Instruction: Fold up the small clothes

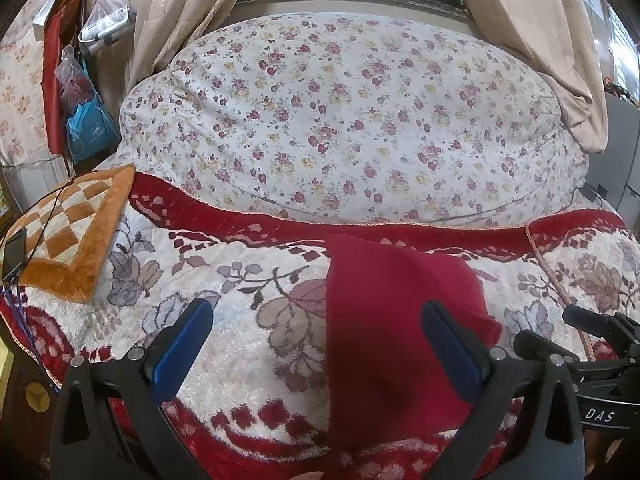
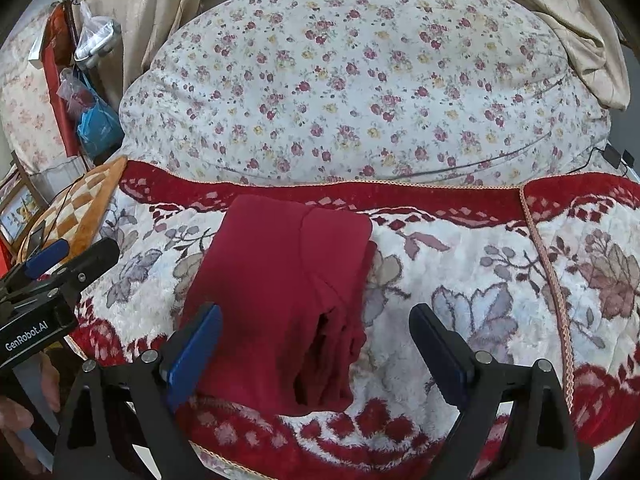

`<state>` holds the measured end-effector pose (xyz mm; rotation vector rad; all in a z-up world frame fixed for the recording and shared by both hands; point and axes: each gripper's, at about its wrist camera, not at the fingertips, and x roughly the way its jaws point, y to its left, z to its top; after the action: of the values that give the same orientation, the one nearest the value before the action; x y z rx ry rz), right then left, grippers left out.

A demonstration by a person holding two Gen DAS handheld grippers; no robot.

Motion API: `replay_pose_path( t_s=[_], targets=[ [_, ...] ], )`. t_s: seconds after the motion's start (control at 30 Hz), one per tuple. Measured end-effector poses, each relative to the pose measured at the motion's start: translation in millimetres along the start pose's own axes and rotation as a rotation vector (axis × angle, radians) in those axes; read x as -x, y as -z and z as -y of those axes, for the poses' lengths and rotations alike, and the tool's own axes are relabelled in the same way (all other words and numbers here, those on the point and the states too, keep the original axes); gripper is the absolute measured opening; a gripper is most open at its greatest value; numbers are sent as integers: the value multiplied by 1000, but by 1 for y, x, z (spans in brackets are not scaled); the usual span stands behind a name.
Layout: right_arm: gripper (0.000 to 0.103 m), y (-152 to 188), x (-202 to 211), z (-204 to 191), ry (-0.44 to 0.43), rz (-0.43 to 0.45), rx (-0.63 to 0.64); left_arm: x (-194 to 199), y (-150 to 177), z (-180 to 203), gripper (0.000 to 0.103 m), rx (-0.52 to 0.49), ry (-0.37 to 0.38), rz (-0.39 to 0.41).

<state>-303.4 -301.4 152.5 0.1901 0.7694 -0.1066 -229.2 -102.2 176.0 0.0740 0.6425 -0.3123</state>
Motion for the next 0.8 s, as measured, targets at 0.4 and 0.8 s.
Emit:
replay_pose_path(
  t_s=[0.4, 0.8],
  targets=[
    [99, 0, -6, 1, -4, -14, -10, -1, 0, -5, 103, 0, 2, -8],
    [99, 0, -9, -1, -6, -14, -5, -5, 3, -9, 103, -8, -1, -8]
  ],
)
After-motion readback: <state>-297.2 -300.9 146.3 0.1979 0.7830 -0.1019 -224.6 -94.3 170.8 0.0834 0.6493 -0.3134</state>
